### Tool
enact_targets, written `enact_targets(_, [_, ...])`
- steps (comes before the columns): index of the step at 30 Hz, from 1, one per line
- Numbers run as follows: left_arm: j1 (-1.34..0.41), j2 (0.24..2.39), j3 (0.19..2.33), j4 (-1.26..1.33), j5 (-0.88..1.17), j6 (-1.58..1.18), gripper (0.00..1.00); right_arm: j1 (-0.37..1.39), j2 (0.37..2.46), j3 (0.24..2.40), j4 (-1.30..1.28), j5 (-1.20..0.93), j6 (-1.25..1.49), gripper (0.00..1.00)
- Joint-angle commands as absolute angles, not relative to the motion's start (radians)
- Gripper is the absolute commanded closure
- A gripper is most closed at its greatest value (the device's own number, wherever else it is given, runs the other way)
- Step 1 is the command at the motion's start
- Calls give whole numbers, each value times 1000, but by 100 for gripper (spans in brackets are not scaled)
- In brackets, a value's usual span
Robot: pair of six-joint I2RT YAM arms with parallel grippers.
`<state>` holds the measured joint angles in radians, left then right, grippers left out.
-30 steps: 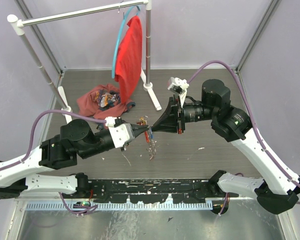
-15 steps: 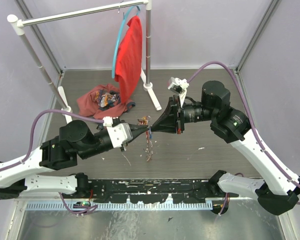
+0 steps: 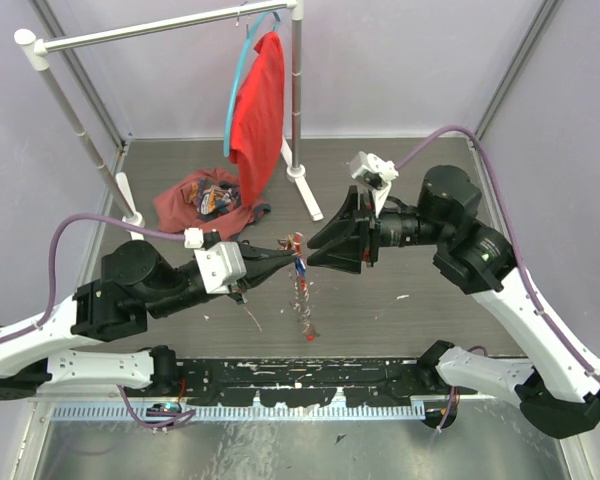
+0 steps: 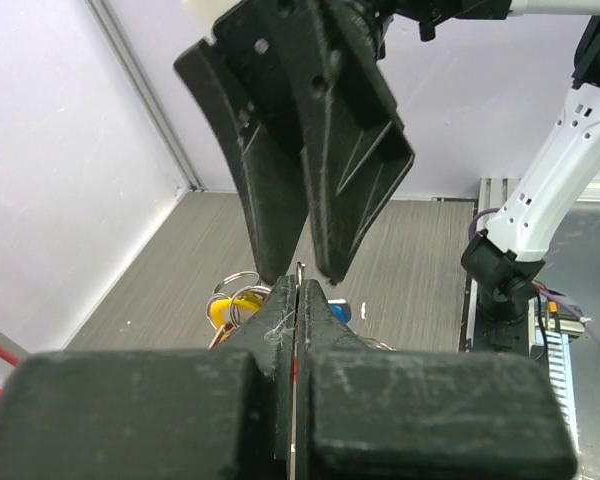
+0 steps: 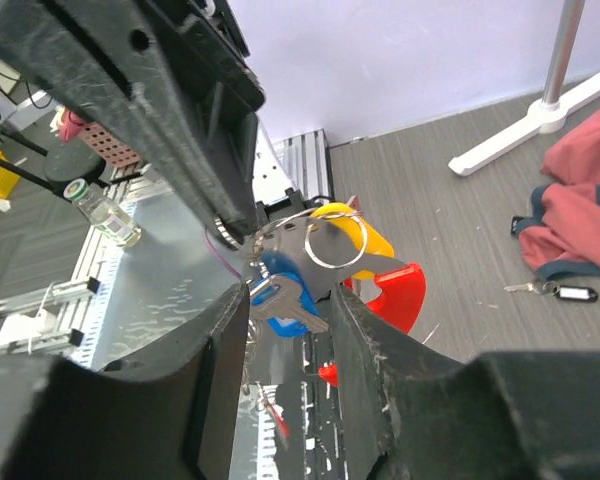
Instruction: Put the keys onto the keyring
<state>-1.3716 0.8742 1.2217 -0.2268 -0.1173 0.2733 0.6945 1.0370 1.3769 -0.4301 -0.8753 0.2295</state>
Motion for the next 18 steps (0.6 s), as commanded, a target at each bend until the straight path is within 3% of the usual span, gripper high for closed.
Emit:
enact_targets(1, [-1372,844,1210,-137,-104,225,100,695,962,1424,-359,-846,179,53])
enact_targets(7, [-1373,832,1192,-76,-103,143,100,695,870,1385,-322,-741,101,32])
enact_targets(12, [-1373,840,1187,-32,-115,60,100,695,819,1368,-292,-699,43,31])
enact_targets(18, [-1373,824,1132,69,-102,6,100,696,825,1347,-247,-793,24,39])
